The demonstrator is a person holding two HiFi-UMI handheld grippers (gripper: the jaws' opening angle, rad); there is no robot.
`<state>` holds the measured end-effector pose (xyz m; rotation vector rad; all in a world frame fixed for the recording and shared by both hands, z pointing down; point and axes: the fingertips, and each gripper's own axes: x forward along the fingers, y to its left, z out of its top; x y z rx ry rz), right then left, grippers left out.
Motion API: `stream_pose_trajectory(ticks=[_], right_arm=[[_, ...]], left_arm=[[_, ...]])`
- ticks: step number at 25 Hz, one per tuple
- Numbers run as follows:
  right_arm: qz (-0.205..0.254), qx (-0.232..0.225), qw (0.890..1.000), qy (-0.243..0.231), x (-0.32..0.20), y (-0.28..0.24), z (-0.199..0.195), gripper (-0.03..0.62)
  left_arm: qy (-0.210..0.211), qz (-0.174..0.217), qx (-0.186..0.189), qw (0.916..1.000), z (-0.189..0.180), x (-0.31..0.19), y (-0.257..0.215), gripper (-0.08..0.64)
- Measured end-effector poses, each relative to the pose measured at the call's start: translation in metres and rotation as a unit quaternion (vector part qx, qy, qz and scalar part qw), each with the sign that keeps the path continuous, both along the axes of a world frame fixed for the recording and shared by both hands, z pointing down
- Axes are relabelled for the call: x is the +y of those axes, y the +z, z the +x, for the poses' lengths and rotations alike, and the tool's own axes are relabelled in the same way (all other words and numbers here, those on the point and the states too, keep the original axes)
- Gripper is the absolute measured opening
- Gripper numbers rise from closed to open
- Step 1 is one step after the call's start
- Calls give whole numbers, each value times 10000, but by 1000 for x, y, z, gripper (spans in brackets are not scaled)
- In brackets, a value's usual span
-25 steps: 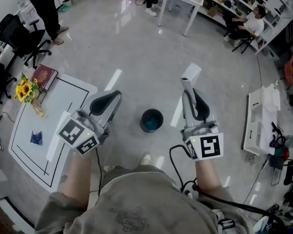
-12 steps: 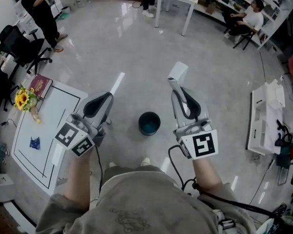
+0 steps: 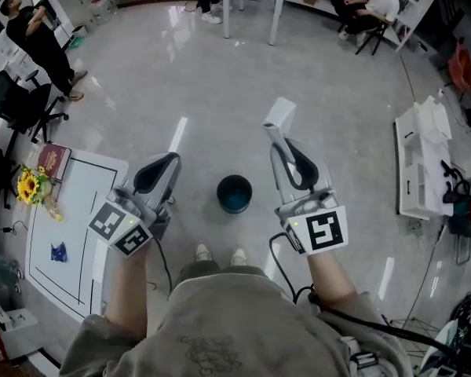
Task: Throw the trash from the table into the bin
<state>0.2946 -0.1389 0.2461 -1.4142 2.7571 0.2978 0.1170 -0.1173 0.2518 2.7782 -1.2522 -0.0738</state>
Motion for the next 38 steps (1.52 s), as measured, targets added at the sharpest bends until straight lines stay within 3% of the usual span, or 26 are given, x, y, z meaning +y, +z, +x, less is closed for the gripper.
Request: stream_pose_trajectory(ticks=[9,22,31,38], right_arm=[[-179,47,9984,534,9,6,7,67],[-339,191,9967,714,18,15,-1,67],[-594,470,9955,569,-19,46,-24,67],[-1056,579,9916,470,-73,105,-52,67]], left_arm=[[467,-120,104,9988,2,-6,6,-2],[657,-169,80,9977,-11,-7,8,-2],[643,-324,35,9974,-27,-43,42,-2],[650,-651,116,9957,-44,-92,106,-2]])
